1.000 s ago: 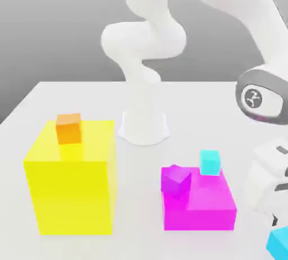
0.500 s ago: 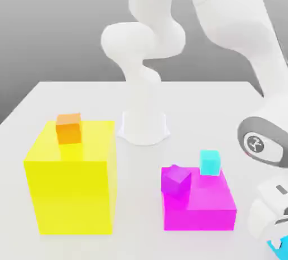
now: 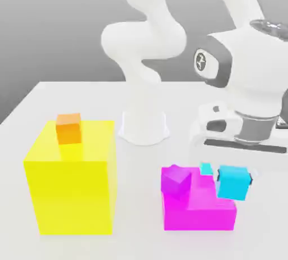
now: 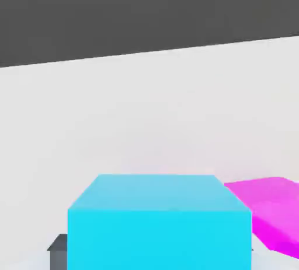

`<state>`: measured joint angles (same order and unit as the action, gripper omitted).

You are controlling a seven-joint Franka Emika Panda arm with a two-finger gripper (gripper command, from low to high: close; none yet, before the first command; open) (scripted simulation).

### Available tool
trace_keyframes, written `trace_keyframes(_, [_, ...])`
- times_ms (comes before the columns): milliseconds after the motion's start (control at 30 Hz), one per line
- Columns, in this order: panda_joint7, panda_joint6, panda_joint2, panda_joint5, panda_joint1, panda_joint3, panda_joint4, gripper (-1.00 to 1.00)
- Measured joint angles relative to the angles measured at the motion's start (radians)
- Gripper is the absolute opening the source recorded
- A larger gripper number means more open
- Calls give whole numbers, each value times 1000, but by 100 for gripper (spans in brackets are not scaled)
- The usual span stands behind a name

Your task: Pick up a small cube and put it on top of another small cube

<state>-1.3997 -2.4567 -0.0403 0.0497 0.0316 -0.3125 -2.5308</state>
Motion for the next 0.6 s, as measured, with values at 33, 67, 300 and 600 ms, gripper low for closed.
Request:
trace_keyframes(33, [-9,6,-34,-19,-4,6,-26,-100])
trace_keyframes(67, [-18,11,-69,-38,-8,13,-51,-100])
trace_keyframes(300, [-83,39,-306,-163,-34,76,-231,-100])
trace_keyframes(600, [-116,-168,-162,-148,-56,63,-292,100])
